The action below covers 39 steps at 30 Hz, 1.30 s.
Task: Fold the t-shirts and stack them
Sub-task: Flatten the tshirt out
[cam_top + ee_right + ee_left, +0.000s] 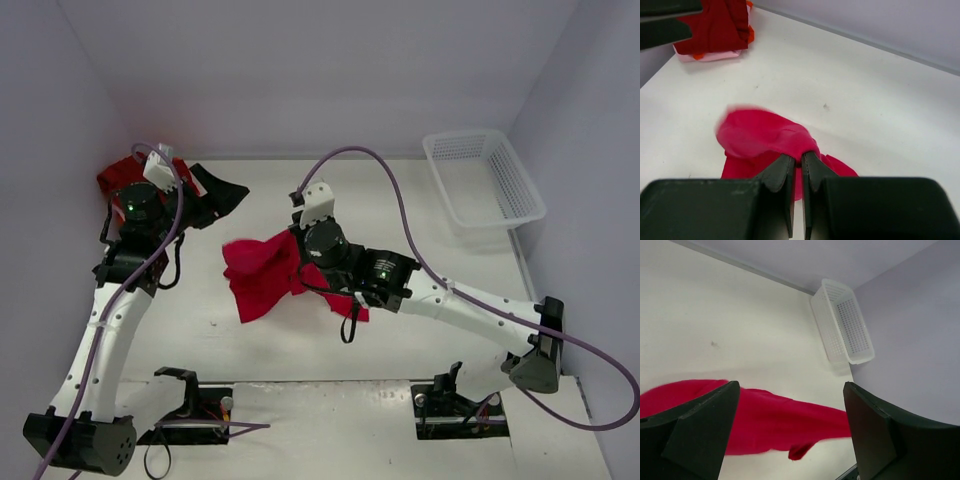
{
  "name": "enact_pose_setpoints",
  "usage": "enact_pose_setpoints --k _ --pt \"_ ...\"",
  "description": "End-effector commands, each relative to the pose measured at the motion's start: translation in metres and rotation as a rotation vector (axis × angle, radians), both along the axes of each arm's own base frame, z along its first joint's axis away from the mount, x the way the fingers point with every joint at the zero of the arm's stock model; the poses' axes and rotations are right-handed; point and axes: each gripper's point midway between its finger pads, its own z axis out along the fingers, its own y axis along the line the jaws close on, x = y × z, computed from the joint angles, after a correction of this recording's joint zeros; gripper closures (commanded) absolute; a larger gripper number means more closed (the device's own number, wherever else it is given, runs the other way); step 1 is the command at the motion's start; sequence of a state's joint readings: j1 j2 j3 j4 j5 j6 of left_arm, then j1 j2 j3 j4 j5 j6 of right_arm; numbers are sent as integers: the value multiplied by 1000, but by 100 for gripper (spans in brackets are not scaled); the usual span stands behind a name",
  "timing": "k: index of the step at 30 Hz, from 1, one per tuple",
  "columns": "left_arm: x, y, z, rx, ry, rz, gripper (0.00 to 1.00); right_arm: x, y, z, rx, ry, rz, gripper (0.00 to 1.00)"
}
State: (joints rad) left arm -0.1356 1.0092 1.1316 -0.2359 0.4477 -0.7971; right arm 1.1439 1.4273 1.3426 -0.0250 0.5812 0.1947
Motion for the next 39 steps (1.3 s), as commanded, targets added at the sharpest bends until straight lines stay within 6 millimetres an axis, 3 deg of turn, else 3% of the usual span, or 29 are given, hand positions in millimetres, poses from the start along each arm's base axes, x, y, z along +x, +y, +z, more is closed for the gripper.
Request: enact_pose_setpoints --k 1,4,7,17,25,29,34,39 --pt "-4 1 31 -28 -111 1 21 -1 1 65 136 -78 63 100" --pt "-10 -10 34 -84 -121 -62 21 2 5 72 134 -83 88 100" --pt "-20 -25 55 -157 -216 -169 21 5 7 80 156 -82 122 100" --pt "-57 -35 84 -199 -364 -289 21 19 6 97 221 -69 157 100" --pt "-99 -43 108 -199 -535 -415 21 28 11 106 260 -56 190 100" --pt "-107 -54 102 -127 -568 -507 29 30 17 108 272 -50 208 100" --pt "-106 -71 71 47 -594 -589 32 29 21 108 276 -44 221 100" --pt "-94 -75 61 119 -620 -576 41 27 18 104 265 -22 222 100"
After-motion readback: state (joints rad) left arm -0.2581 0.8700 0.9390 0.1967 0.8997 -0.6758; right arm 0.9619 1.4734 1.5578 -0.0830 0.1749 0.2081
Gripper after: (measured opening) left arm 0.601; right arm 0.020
